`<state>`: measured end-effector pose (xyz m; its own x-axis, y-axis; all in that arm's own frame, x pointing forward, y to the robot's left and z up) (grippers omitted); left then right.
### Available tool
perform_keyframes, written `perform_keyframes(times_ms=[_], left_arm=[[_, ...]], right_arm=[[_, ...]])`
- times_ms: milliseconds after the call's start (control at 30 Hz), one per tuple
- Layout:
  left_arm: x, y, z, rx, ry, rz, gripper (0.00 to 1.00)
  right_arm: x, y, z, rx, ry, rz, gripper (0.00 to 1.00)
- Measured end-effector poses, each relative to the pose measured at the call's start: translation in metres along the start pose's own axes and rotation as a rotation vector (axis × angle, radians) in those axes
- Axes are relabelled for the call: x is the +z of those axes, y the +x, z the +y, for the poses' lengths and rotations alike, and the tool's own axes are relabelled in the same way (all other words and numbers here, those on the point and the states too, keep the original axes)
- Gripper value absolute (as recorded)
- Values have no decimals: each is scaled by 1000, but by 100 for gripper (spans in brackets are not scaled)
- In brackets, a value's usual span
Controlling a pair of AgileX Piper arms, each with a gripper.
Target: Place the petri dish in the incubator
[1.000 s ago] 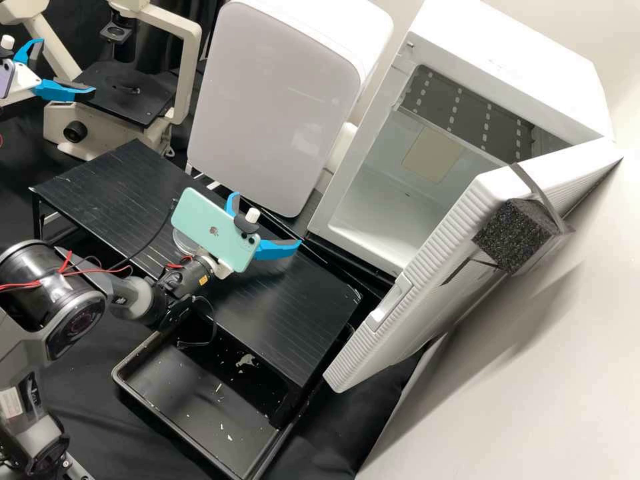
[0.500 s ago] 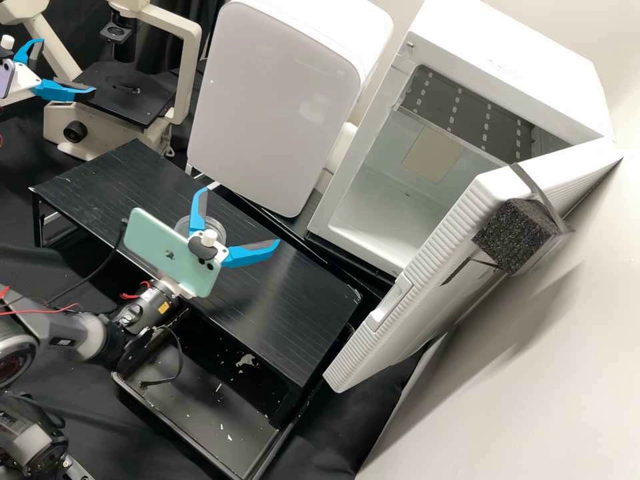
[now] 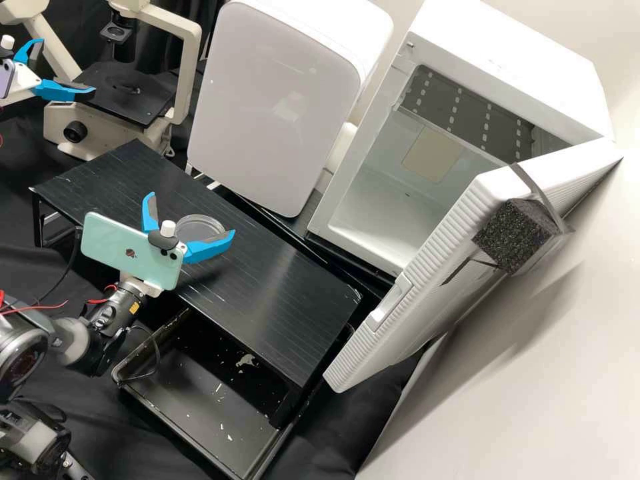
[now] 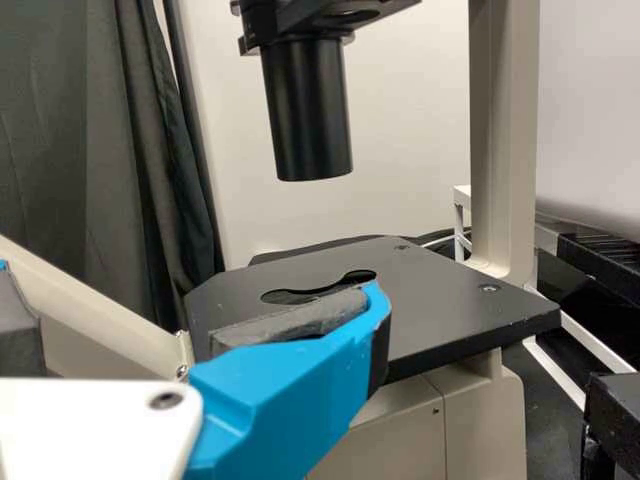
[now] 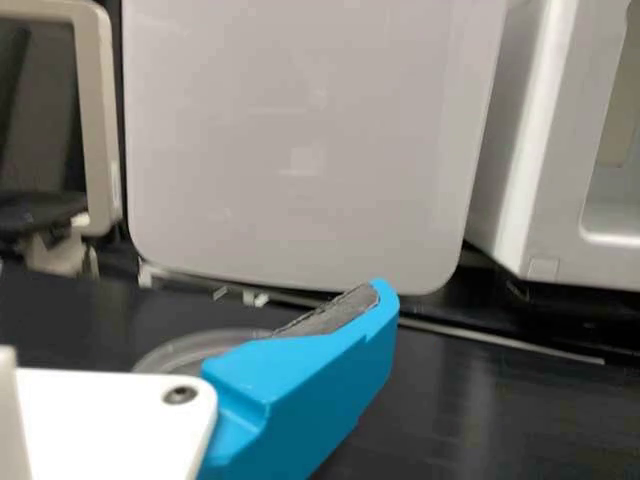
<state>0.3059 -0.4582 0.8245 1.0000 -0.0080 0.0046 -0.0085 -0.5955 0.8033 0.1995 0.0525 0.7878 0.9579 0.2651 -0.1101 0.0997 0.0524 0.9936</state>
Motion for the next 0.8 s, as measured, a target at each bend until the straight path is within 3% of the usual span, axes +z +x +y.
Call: perform_keyframes(times_ms=[300,600,633,800], left_arm=[[0,0,0,0,0,0,100],[0,0,0,0,0,0,100],[0,0,0,0,0,0,100],[0,0,0,0,0,0,100]], right_arm=[[15,10,-13,-35,-33,-98,100],[18,11,-11,-29,-35,-111,100],[18,11,-11,-29,-35,-111,0],[18,11,-11,-29,-35,-111,0]])
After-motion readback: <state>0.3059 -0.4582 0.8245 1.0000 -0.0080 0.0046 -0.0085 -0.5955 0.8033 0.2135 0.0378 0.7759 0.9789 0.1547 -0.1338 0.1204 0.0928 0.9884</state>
